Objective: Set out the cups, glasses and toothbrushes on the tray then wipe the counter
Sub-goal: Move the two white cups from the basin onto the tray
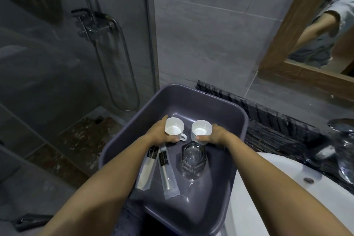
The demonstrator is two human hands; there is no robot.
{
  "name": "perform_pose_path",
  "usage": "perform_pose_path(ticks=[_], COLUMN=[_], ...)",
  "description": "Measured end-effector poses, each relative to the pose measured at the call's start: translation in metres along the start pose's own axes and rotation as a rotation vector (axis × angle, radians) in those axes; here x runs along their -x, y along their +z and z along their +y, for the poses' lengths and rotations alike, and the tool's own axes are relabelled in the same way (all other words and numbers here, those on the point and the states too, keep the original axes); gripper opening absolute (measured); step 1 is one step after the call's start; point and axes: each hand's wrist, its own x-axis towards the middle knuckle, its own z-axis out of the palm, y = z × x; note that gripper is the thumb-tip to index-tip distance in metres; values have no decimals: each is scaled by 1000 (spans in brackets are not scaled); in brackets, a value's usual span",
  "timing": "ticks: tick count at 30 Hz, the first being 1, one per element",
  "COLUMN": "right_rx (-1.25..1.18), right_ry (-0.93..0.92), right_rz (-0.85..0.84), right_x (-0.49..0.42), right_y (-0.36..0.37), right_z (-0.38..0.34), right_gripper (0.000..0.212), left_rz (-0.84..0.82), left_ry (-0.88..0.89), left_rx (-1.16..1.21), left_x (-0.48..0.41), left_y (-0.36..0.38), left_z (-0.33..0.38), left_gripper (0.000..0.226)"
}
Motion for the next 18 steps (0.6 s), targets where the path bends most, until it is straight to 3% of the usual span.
perform_pose_path(ticks=[4, 9, 18], right_rx=[-24, -35, -122], right_ry=[39, 28, 11], right_rz=[25, 79, 113], right_x=[-5, -8, -14], right_y=[8, 8, 10], right_z=[0, -2, -7], right_gripper=[99, 87, 88], left_rz=[20, 58, 60], left_ry=[8, 25, 18], left_rx=[123, 250, 293], left_x=[-7, -10, -15], left_y=[8, 12, 12], left_z=[-5, -6, -7], left_gripper=[107, 88, 82])
